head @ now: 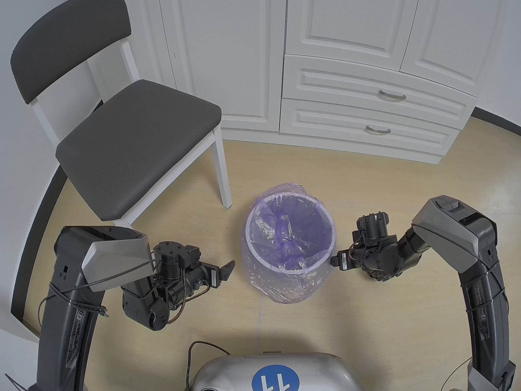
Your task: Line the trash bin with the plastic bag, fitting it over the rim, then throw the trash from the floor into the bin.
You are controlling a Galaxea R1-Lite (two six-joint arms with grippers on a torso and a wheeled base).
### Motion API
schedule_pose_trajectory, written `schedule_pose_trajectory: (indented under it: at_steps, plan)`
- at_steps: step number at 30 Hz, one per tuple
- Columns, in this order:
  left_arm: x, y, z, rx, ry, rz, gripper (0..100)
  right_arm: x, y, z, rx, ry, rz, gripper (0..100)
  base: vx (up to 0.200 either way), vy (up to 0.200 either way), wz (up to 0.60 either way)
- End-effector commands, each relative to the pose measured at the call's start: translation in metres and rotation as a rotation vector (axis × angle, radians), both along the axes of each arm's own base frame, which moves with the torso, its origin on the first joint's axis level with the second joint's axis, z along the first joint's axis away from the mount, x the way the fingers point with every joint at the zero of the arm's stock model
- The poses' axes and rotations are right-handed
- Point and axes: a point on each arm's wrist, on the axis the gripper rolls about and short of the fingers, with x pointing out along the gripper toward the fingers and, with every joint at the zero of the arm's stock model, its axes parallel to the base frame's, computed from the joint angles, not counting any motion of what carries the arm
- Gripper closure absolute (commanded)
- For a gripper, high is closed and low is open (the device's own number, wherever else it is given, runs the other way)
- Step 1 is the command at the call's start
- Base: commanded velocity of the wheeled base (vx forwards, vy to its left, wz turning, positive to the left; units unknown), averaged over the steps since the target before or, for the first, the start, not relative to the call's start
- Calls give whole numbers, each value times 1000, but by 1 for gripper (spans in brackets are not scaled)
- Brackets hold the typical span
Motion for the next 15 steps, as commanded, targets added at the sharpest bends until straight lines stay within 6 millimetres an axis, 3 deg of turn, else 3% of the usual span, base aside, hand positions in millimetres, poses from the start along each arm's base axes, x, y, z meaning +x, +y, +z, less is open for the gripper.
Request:
schedule_pose_trajectory:
  at_steps: [1, 8, 15]
  plan:
    - [18, 1, -8, -1, 2, 18, 0, 9, 2, 3, 26, 8, -24, 0, 0, 0, 0]
    - [35, -6, -10, -10, -19, 16, 0, 8, -2, 6, 30, 7, -38, 0, 0, 0, 0]
    - [48, -13, -10, -16, -23, 3, 0, 7, -9, 22, 35, -17, -52, 0, 0, 0, 0]
